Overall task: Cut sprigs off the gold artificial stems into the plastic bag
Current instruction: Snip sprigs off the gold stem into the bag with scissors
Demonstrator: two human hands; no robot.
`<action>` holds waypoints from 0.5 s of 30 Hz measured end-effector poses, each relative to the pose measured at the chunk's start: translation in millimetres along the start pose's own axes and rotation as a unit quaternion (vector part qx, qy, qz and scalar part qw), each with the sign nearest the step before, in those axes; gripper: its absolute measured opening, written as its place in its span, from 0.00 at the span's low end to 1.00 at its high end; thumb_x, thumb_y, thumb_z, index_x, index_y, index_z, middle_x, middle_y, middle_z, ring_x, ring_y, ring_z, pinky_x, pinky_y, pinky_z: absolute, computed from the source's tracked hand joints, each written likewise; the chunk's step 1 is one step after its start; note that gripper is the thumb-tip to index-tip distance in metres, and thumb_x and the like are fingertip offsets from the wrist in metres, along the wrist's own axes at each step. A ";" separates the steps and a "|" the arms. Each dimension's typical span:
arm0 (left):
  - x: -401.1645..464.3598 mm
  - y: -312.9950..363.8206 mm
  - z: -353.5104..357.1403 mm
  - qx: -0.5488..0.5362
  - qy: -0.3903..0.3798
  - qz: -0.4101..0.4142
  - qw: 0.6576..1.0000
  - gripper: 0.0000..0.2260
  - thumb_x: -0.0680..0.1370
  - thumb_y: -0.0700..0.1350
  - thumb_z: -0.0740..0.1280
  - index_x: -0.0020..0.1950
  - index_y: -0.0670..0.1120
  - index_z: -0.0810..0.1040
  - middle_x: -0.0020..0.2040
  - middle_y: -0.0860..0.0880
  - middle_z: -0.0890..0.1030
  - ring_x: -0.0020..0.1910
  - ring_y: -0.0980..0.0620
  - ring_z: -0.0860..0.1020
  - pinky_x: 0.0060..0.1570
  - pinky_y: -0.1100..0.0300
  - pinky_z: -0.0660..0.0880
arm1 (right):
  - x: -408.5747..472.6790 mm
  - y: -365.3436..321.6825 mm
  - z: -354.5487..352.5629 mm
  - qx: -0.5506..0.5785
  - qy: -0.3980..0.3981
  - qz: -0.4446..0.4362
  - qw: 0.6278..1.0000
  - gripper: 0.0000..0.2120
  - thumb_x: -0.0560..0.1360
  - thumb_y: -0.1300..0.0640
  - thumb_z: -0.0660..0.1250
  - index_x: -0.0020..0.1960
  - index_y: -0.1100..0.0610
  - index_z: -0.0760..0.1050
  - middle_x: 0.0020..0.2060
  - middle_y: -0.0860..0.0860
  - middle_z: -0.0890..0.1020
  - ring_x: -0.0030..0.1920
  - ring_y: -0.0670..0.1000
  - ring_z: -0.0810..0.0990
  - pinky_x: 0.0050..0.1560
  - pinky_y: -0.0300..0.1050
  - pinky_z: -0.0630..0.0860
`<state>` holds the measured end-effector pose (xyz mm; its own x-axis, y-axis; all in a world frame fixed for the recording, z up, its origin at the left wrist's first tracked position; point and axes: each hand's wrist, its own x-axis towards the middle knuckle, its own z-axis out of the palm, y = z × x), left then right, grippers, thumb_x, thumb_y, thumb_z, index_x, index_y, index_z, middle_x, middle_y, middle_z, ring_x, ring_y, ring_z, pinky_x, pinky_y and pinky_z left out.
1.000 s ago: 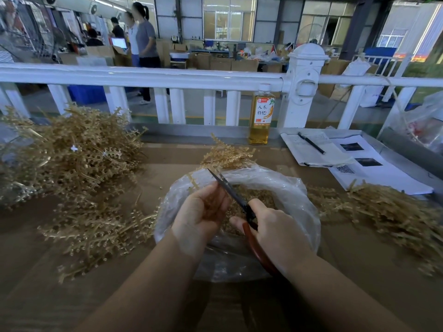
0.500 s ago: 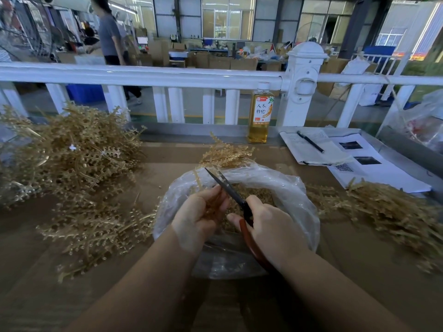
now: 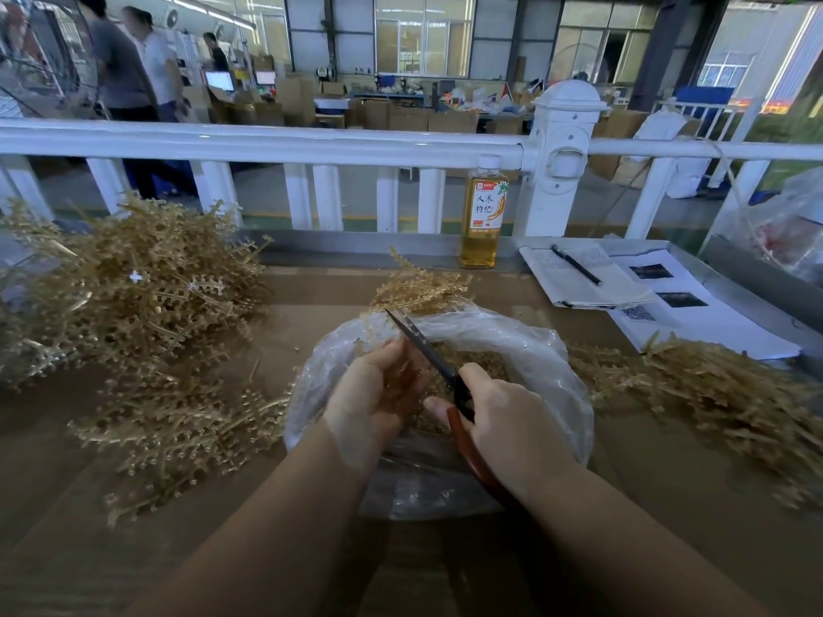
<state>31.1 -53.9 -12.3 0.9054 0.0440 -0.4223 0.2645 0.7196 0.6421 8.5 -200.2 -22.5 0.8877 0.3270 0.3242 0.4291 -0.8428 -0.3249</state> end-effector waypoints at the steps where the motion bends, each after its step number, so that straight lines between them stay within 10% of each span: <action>1: 1.1 -0.3 -0.2 0.004 0.001 0.000 1.000 0.03 0.77 0.38 0.65 0.44 0.44 0.78 0.28 0.50 0.80 0.26 0.54 0.80 0.27 0.63 0.77 | -0.1 -0.1 -0.3 -0.003 0.004 -0.002 1.000 0.17 0.77 0.35 0.53 0.47 0.49 0.63 0.34 0.45 0.74 0.37 0.48 0.75 0.36 0.42 0.67; 15: 11.2 -4.2 -8.3 0.057 -0.015 0.036 0.998 0.07 0.74 0.33 0.67 0.47 0.44 0.79 0.32 0.48 0.81 0.28 0.54 0.81 0.28 0.62 0.76 | 1.3 -0.2 0.7 0.027 -0.009 0.021 0.999 0.17 0.77 0.34 0.55 0.46 0.48 0.63 0.30 0.44 0.71 0.34 0.47 0.72 0.35 0.42 0.66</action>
<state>37.4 -50.7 -25.0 0.9321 0.0708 -0.3553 0.2336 0.6323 0.7387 9.6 -199.3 -22.6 0.9075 0.3010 0.2931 0.4003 -0.8313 -0.3857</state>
